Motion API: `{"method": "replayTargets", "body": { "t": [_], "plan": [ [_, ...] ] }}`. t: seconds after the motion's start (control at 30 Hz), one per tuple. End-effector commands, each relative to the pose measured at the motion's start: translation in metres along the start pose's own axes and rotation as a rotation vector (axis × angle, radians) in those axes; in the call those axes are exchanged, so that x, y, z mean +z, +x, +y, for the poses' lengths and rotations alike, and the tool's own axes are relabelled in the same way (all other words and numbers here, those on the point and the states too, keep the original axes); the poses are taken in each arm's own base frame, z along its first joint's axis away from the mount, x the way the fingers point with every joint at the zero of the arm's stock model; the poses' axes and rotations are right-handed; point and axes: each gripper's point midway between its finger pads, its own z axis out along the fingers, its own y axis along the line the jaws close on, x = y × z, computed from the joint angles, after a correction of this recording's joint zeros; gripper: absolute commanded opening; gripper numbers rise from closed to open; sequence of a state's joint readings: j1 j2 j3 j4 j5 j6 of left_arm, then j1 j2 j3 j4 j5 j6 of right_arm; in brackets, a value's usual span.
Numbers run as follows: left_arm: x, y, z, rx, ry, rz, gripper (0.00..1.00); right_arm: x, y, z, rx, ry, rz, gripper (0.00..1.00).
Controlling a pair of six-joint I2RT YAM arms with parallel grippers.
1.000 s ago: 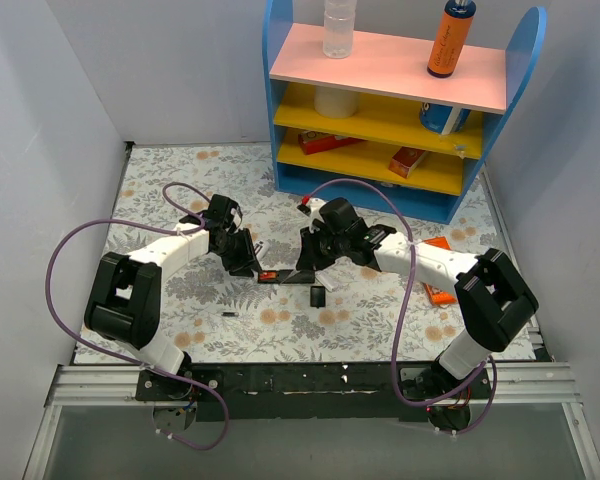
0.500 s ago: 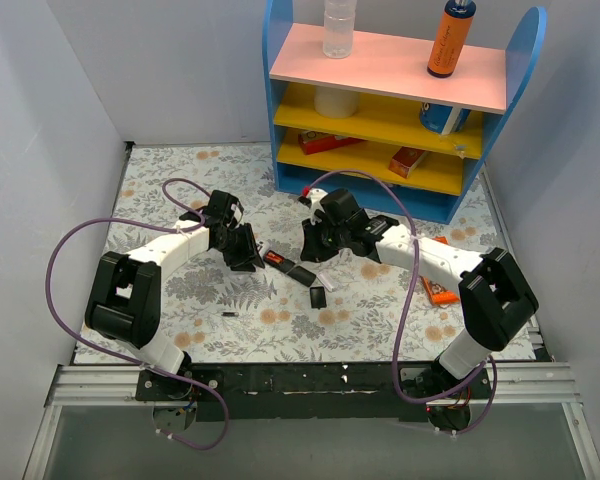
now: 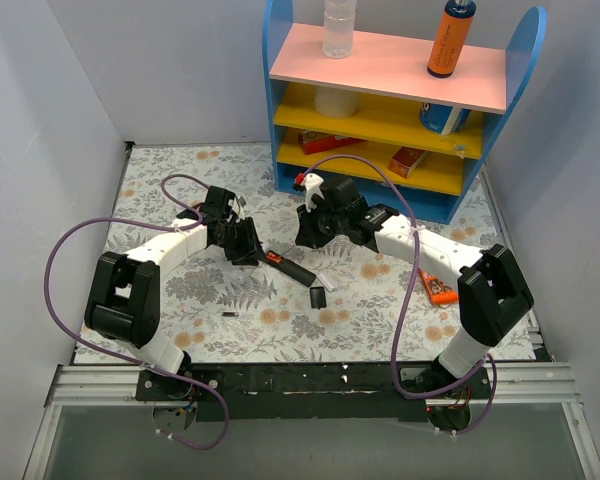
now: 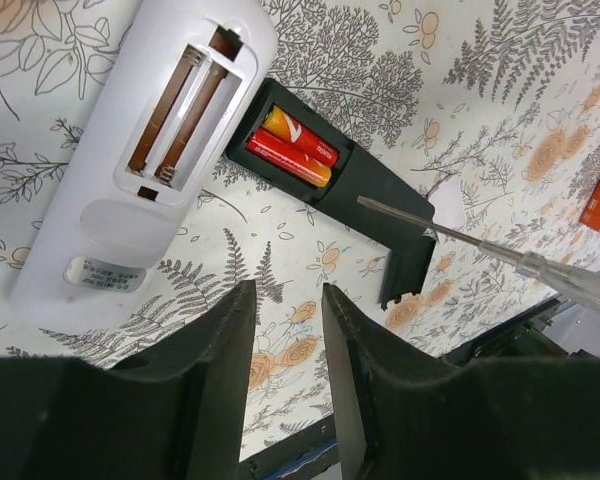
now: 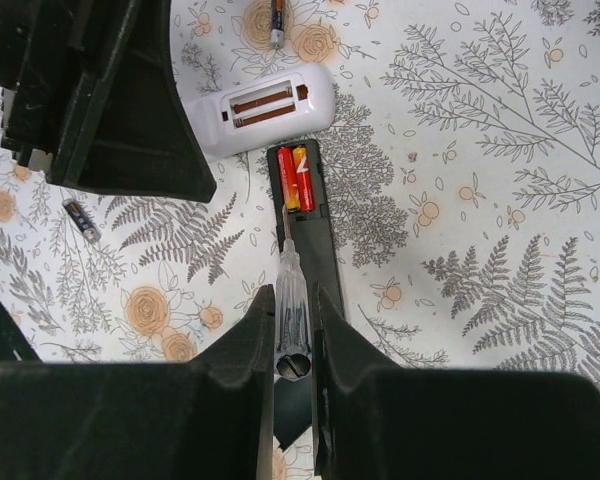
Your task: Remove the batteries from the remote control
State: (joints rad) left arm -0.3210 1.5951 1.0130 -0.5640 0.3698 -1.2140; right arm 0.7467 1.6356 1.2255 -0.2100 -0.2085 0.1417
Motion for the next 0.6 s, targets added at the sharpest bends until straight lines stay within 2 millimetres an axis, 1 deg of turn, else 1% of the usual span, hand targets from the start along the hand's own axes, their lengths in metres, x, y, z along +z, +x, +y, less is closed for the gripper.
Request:
{"method": "replayTargets", "body": {
  "t": [0.0,0.03,0.1,0.2,0.23,0.4,0.57],
  "plan": [
    [-0.014,-0.012,-0.016,0.066,0.082,-0.064,0.33,0.002,-0.028,-0.004,-0.103,0.001,-0.067,0.01],
    [-0.012,-0.008,-0.012,0.063,0.080,-0.061,0.33,0.004,-0.026,-0.005,-0.115,0.002,-0.061,0.01],
    [-0.011,-0.006,-0.009,0.062,0.079,-0.068,0.33,0.007,-0.024,-0.007,-0.137,0.004,-0.058,0.01],
    [-0.010,-0.003,-0.006,0.059,0.069,-0.058,0.33,0.009,-0.027,-0.006,-0.156,-0.008,-0.073,0.01],
    [-0.010,-0.003,-0.005,0.060,0.065,-0.058,0.33,0.010,-0.029,-0.005,-0.159,-0.014,-0.082,0.01],
    [-0.010,-0.004,-0.003,0.062,0.050,-0.063,0.33,0.015,-0.025,-0.002,-0.156,-0.039,-0.069,0.01],
    [-0.009,-0.003,-0.002,0.057,0.048,-0.057,0.33,0.021,-0.018,-0.006,-0.176,-0.038,-0.049,0.01]
  ]
}}
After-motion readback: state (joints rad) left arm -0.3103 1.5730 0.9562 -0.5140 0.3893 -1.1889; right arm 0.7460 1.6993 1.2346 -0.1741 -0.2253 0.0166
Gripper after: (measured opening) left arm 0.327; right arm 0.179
